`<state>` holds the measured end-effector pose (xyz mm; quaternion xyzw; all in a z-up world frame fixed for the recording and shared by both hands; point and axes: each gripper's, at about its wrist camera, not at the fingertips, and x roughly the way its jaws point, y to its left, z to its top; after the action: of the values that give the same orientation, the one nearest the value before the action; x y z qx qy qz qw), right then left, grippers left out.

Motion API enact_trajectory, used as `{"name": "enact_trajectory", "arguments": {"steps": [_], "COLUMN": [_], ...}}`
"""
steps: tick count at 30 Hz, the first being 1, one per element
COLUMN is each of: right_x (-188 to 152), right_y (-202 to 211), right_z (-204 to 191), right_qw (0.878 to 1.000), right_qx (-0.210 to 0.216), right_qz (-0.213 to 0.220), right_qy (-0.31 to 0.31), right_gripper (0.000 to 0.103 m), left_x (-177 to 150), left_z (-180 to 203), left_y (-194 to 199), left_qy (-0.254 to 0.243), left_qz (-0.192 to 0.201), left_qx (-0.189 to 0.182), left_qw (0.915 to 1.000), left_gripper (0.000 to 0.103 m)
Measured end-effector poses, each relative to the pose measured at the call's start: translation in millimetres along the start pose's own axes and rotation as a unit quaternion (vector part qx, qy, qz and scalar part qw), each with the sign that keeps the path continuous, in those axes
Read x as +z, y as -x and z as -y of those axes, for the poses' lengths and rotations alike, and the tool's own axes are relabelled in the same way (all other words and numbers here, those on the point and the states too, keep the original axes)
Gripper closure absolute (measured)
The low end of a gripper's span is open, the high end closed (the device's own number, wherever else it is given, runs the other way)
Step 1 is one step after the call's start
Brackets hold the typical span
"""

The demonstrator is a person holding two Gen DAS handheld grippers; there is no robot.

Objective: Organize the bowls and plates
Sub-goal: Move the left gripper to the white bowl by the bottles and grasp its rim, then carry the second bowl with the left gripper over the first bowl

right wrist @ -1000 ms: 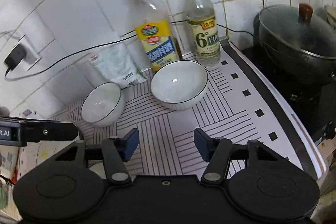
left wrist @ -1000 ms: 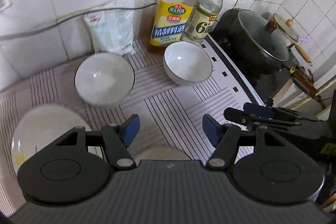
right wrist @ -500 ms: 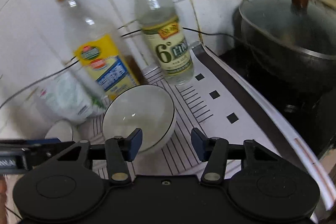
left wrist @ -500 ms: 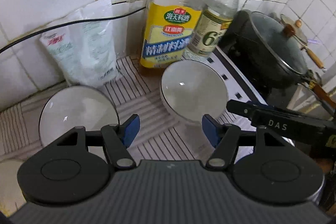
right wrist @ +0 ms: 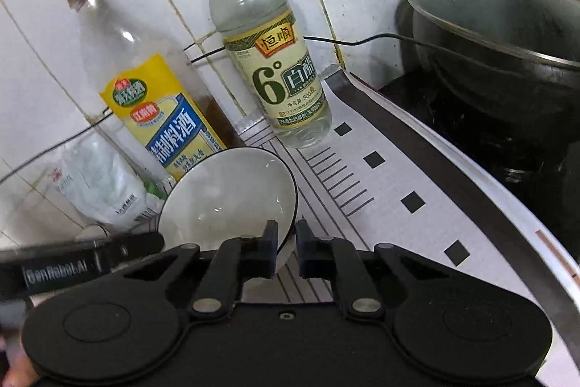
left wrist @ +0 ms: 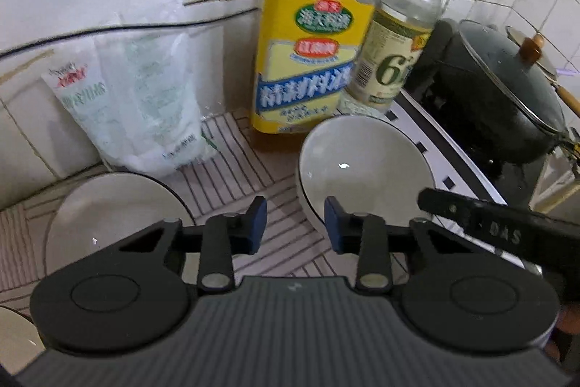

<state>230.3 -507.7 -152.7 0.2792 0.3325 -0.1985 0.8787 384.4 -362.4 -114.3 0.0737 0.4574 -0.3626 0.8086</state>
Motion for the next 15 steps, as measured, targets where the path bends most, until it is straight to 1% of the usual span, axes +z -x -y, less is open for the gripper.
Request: {"name": "enact_trajectory", "arguments": {"steps": [1, 2, 3, 5, 7, 9, 15], "right_x": [1, 1, 1, -1, -3, -2, 0], "right_y": [-1, -2, -4, -5, -5, -7, -18], "right_z": [2, 2, 3, 3, 3, 6, 11], "right_qw": [1.000, 1.000, 1.000, 1.000, 1.000, 1.000, 0.998], "right_qx": [-0.001, -0.003, -0.004, -0.006, -0.001, 0.008, 0.025], "right_qz": [-0.002, -0.006, -0.010, -0.012, -0.004, -0.004, -0.013], "right_qy": [-0.005, -0.010, -0.013, -0.016, -0.016, -0.023, -0.047], "right_gripper": [0.091, 0.091, 0.091, 0.091, 0.089, 0.087, 0.085], "left_x": [-1, -2, -4, -6, -7, -7, -9], "left_z": [-1, -2, -2, -2, -2, -2, -6], "left_y": [-2, -5, -7, -8, -9, -12, -16], "left_qy": [0.006, 0.014, 0.022, 0.031, 0.037, 0.046, 0.079], "left_qz": [-0.003, -0.008, -0.011, -0.008, -0.004, -0.003, 0.004], "left_qx": [-0.014, -0.020, -0.021, -0.023, -0.027, -0.035, -0.031], "left_qw": [0.9999, 0.9997, 0.9995, 0.9992, 0.9990, 0.9983, 0.9964], "left_gripper": [0.071, 0.071, 0.071, 0.075, 0.083, 0.089, 0.090]}}
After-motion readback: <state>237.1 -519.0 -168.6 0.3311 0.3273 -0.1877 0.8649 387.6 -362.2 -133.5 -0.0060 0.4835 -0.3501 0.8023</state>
